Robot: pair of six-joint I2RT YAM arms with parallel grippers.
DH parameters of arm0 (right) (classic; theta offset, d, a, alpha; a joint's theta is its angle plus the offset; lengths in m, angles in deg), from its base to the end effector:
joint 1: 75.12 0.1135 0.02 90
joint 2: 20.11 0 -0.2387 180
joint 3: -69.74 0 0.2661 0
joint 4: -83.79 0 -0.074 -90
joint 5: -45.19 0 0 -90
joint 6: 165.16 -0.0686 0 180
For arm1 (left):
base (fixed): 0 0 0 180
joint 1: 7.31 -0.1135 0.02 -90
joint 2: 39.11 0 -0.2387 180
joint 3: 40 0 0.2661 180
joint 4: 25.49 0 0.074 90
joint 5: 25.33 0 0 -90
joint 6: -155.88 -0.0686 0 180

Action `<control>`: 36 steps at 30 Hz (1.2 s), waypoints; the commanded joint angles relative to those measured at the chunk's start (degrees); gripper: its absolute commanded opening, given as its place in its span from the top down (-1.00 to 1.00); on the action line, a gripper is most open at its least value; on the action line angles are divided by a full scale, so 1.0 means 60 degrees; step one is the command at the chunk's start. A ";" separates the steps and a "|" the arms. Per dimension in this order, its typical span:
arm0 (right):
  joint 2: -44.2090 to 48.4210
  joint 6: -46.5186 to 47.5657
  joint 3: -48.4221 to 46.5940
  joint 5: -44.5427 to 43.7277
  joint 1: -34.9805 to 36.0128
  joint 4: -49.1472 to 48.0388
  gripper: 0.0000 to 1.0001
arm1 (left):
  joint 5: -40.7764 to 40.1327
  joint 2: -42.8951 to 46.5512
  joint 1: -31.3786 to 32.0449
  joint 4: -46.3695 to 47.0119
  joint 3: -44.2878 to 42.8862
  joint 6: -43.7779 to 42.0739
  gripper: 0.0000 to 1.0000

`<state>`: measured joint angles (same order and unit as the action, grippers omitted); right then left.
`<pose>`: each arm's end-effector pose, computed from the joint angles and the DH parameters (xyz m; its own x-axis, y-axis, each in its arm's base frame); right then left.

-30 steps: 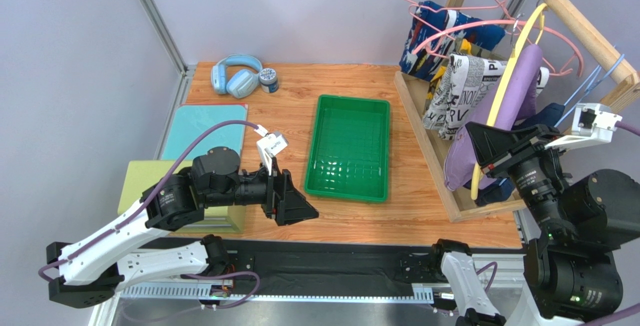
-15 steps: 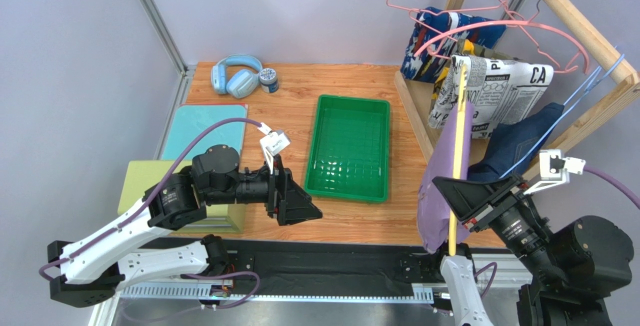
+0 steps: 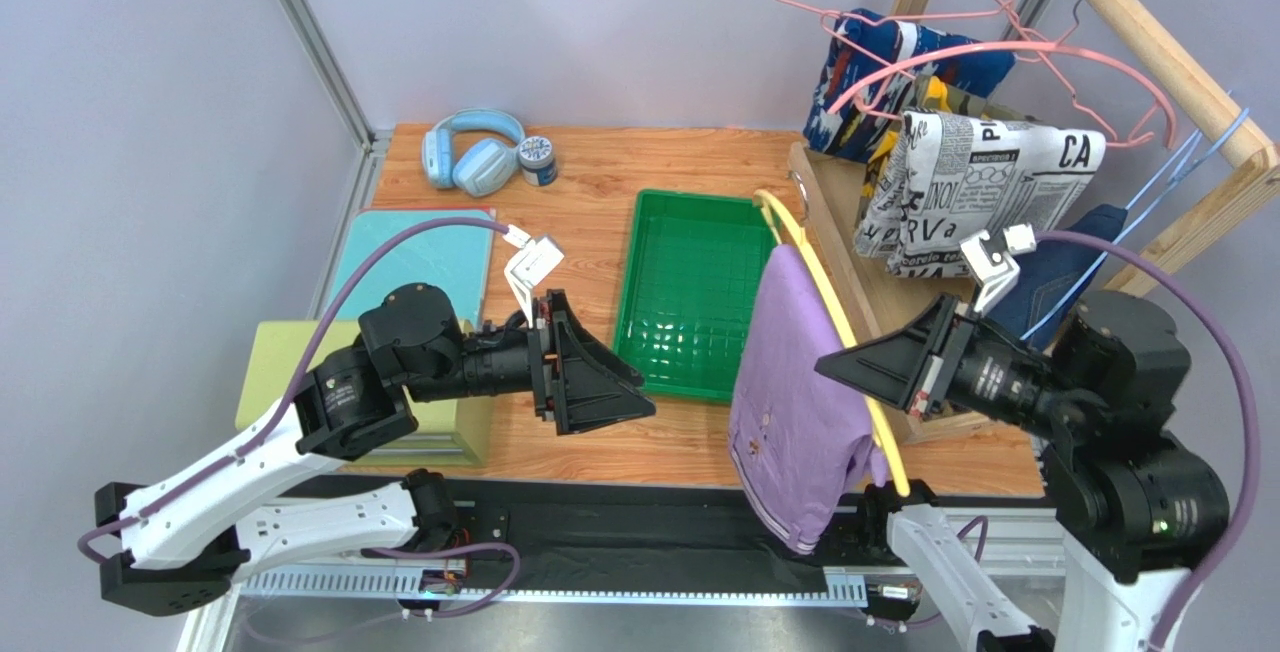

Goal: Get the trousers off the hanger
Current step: Grab a hanger with trousers on it with the right arm, then pass the hanger from the right arm to the left

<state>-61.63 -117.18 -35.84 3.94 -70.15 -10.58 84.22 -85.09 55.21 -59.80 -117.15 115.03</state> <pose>0.0638 0.0573 0.4672 -0.7766 0.3755 -0.5059 -0.3148 0.4643 0.8279 0.0813 -0.2060 0.4153 -0.7655 -0.0729 -0.6392 0.6286 0.1273 -0.7673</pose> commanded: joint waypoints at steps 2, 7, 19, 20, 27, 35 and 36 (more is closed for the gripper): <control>-0.0316 -0.0158 0.0103 0.0018 0.0328 -0.2151 1.00 | 0.0053 -0.0393 -0.0078 0.1654 0.0066 0.1007 -0.64; -0.0126 -0.1884 0.1815 0.0371 0.0606 -0.5178 1.00 | -0.0167 -0.0979 -0.0166 0.1628 -0.0912 0.1199 -0.56; -0.1503 -0.0775 0.1920 -0.5824 0.7475 -0.6678 1.00 | -0.2860 -0.1568 -0.0445 0.0603 -0.1868 0.1887 -0.32; -0.1547 -0.0819 0.2050 -0.6014 0.7651 -0.6926 1.00 | -0.2921 -0.1464 -0.0445 0.0529 -0.1795 0.1916 -0.32; -0.2058 -0.0775 0.2111 -0.7012 0.8882 -0.8115 1.00 | -0.3243 -0.0425 -0.0445 -0.0159 -0.1370 0.1873 -0.29; -0.2792 -0.0775 0.1685 -0.7275 0.9819 -0.8861 1.00 | -0.4898 0.0646 -0.0445 -0.0116 -0.0798 0.2297 -0.30; -0.2821 -0.0760 0.1685 -0.7348 0.9908 -0.9022 1.00 | -0.4928 0.0632 -0.0445 -0.0130 -0.0842 0.2297 -0.29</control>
<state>-78.91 -124.61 -21.46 -36.91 -13.73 -51.21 59.72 -81.41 52.63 -60.83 -121.76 127.51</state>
